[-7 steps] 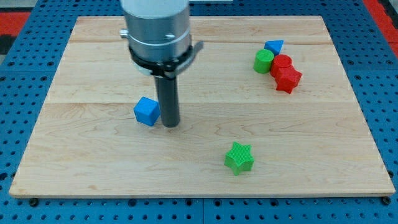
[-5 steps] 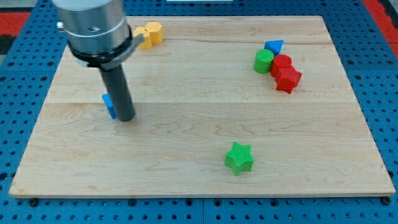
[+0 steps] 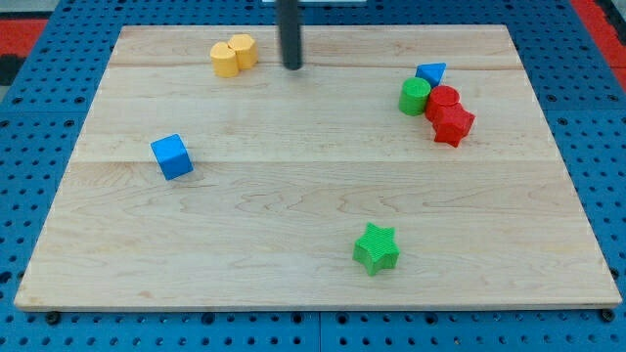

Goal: Slide blue triangle to the left and down a bit

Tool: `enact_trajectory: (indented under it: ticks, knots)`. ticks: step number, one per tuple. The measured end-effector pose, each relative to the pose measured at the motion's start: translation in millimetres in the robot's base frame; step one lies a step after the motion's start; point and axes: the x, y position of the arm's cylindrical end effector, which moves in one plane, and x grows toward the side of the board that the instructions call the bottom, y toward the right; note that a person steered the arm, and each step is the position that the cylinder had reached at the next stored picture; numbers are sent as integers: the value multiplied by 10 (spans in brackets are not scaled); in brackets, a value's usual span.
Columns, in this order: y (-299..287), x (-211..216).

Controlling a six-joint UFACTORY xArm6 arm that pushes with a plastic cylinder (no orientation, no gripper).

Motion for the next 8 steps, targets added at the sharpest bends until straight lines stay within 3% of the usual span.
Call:
enact_trajectory:
  ticks: [2, 3, 8]
  knots:
    - [2032, -212]
    - [2283, 238]
    - [525, 554]
